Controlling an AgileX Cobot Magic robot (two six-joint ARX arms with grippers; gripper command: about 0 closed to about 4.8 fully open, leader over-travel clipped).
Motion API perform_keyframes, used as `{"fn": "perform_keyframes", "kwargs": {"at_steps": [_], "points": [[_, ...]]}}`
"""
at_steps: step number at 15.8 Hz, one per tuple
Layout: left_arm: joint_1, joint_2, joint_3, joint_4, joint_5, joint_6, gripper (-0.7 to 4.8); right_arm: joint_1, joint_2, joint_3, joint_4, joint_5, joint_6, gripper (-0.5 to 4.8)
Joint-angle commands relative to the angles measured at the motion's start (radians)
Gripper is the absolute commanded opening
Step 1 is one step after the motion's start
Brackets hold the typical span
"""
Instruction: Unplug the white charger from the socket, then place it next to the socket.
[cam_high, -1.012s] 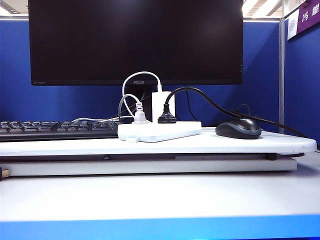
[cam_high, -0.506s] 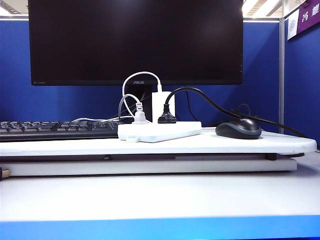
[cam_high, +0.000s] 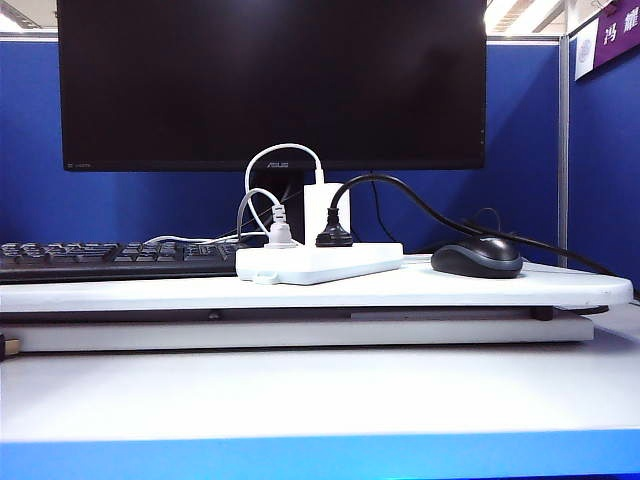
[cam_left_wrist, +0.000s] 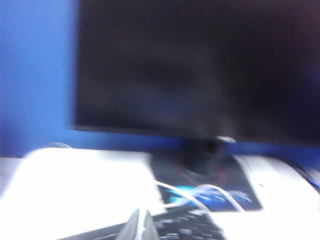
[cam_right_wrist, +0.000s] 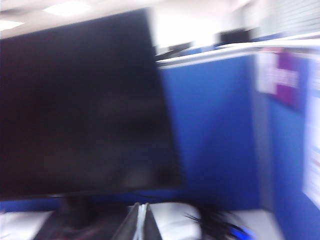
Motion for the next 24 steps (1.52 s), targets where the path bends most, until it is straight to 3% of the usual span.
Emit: {"fn": "perform_keyframes", "kwargs": {"at_steps": [1, 7, 11, 14, 17, 18, 20, 21, 24], "points": [[-0.014, 0.158, 0.118, 0.002, 0.177, 0.003, -0.04, 0.003, 0.182, 0.141, 0.01, -0.163, -0.002, -0.02], [-0.228, 0.422, 0.238, -0.014, 0.267, 0.107, -0.05, 0.22, 0.548, 0.367, 0.013, -0.231, -0.025, -0.01], [-0.363, 0.546, 0.24, -0.024, 0.263, 0.129, -0.05, 0.375, 0.708, 0.371, -0.016, -0.256, -0.205, -0.01], [-0.435, 0.611, 0.24, -0.03, 0.25, 0.193, -0.05, 0.43, 0.818, 0.371, -0.035, -0.253, -0.281, -0.01], [-0.459, 0.654, 0.24, -0.042, 0.239, 0.206, -0.05, 0.446, 0.904, 0.371, -0.035, -0.249, -0.37, -0.01], [-0.459, 0.667, 0.24, -0.048, 0.24, 0.217, -0.05, 0.446, 0.925, 0.371, -0.035, -0.248, -0.392, 0.19], [-0.459, 0.688, 0.24, -0.063, 0.239, 0.243, -0.05, 0.448, 0.954, 0.371, -0.027, -0.237, -0.439, 2.57], [-0.459, 0.703, 0.24, -0.067, 0.24, 0.249, -0.05, 0.449, 0.967, 0.371, -0.026, -0.23, -0.46, 3.19], [-0.459, 0.757, 0.24, -0.076, 0.249, 0.257, -0.05, 0.45, 0.98, 0.371, -0.012, -0.238, -0.463, 3.19]]}}
